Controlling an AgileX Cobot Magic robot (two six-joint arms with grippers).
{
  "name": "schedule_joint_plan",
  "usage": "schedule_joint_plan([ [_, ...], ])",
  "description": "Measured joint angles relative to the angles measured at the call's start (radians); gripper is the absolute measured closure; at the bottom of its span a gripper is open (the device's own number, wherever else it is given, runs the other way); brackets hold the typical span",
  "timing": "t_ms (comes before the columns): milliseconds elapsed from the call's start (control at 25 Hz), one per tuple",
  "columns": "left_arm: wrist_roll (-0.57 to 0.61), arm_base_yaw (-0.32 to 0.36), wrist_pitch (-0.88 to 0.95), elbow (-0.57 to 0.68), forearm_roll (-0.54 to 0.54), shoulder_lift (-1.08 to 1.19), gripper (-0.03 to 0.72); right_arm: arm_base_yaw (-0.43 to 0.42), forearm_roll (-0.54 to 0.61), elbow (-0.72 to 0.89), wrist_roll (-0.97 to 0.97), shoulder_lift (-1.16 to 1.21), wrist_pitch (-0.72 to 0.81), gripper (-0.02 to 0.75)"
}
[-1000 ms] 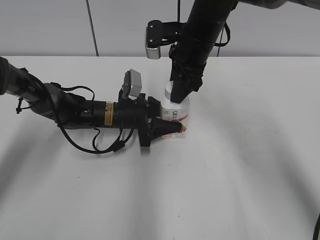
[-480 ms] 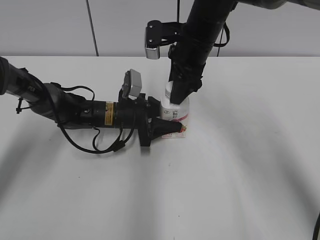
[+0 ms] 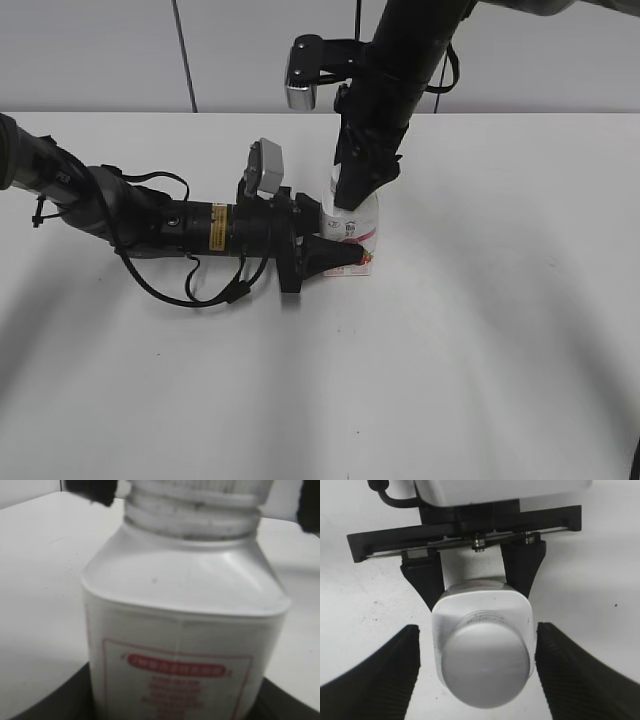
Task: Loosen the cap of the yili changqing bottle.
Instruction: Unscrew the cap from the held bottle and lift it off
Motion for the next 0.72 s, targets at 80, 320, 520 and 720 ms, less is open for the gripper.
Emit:
schedule_joint_plan([
  [80, 0.000, 0.000, 0.000, 0.000, 0.000, 0.000, 0.295, 0.000, 0.000, 0.000, 0.025, -0.011, -0.001, 0.172],
  [320, 0.000, 0.000, 0.000, 0.000, 0.000, 0.000, 0.295, 0.000, 0.004, 0.000, 0.130, -0.027, -0.001, 0.172],
  [520, -0.001, 0.000, 0.000, 0.000, -0.001, 0.000, 0.295, 0.000, 0.016, 0.000, 0.429, -0.031, -0.001, 0.172],
  [720, -0.001, 0.000, 0.000, 0.000, -0.001, 0.000, 0.295, 0.000, 0.018, 0.000, 0.652, -0.049, -0.001, 0.172],
])
